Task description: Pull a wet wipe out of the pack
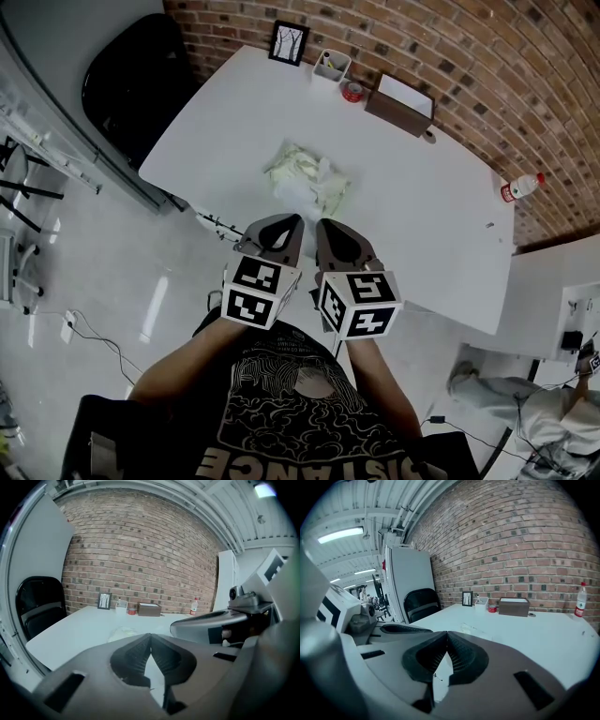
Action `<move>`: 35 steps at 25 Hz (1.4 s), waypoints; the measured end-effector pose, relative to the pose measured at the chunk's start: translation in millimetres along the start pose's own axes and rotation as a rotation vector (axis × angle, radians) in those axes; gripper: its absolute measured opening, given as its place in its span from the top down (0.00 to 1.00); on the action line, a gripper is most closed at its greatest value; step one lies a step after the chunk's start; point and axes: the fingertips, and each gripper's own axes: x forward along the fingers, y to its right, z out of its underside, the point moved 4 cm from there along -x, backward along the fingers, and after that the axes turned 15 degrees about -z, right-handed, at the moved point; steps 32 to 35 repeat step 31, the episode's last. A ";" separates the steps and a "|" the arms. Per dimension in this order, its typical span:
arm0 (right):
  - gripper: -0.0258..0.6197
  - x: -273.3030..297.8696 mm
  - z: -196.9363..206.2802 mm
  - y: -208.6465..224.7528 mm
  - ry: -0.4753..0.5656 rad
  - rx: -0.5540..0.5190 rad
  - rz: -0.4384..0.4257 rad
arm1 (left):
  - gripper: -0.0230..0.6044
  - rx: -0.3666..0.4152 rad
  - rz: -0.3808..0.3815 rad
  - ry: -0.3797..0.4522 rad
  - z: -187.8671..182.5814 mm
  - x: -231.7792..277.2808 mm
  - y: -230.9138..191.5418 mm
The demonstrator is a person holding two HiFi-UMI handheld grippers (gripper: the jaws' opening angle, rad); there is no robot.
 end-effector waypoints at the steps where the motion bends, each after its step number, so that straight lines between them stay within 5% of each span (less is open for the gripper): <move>1: 0.93 -2.5 2.4 -2.4 0.000 0.000 -0.002 | 0.94 0.000 -0.002 0.003 1.0 -3.6 1.6; 35: 0.93 -23.2 27.5 -35.6 0.007 -0.007 -0.007 | 0.94 0.000 -0.011 0.010 17.4 -45.8 9.2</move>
